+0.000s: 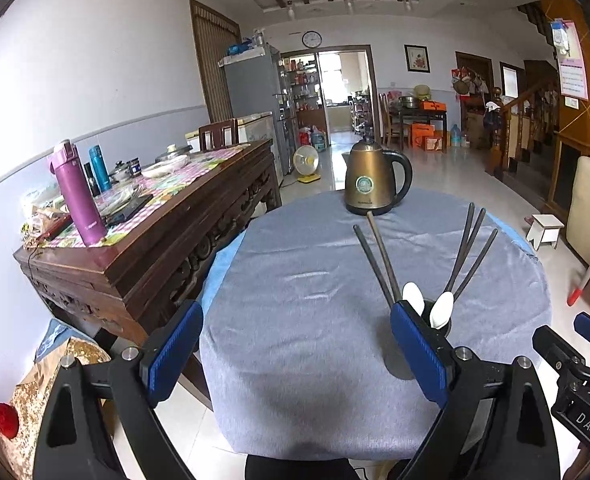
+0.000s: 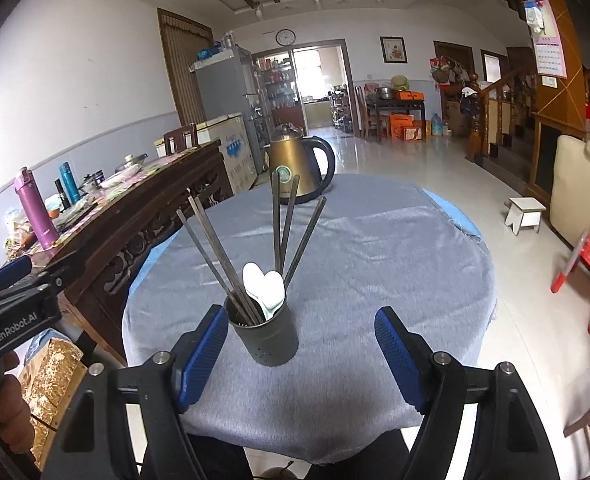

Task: Organize utensils

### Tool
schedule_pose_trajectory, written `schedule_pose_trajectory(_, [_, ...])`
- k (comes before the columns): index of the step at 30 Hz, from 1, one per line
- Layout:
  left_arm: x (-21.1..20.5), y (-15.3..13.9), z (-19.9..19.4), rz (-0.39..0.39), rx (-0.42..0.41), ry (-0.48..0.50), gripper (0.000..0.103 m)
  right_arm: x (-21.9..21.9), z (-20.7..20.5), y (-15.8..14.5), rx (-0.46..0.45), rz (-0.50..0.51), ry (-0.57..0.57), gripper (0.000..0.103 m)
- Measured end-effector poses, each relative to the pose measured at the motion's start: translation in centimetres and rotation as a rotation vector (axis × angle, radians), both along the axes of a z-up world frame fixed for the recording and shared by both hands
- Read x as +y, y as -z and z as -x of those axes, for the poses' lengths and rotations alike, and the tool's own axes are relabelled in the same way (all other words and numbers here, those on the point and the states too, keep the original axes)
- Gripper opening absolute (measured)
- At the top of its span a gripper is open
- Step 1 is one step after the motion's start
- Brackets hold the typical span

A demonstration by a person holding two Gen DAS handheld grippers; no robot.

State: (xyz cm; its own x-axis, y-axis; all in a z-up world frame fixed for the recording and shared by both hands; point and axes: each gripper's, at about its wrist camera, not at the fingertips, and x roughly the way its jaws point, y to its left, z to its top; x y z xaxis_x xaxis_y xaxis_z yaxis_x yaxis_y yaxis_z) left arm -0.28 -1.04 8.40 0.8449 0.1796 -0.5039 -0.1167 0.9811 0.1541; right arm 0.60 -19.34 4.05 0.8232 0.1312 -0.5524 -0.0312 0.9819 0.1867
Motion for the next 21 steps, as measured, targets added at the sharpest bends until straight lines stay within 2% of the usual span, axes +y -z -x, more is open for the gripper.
schedule_pose_trajectory(21, [0.9, 1.6, 0.1, 0.014, 0.044, -0.008, 0.095, 1.4, -0.2, 0.3, 0.032, 0.041, 0.025, 0.079])
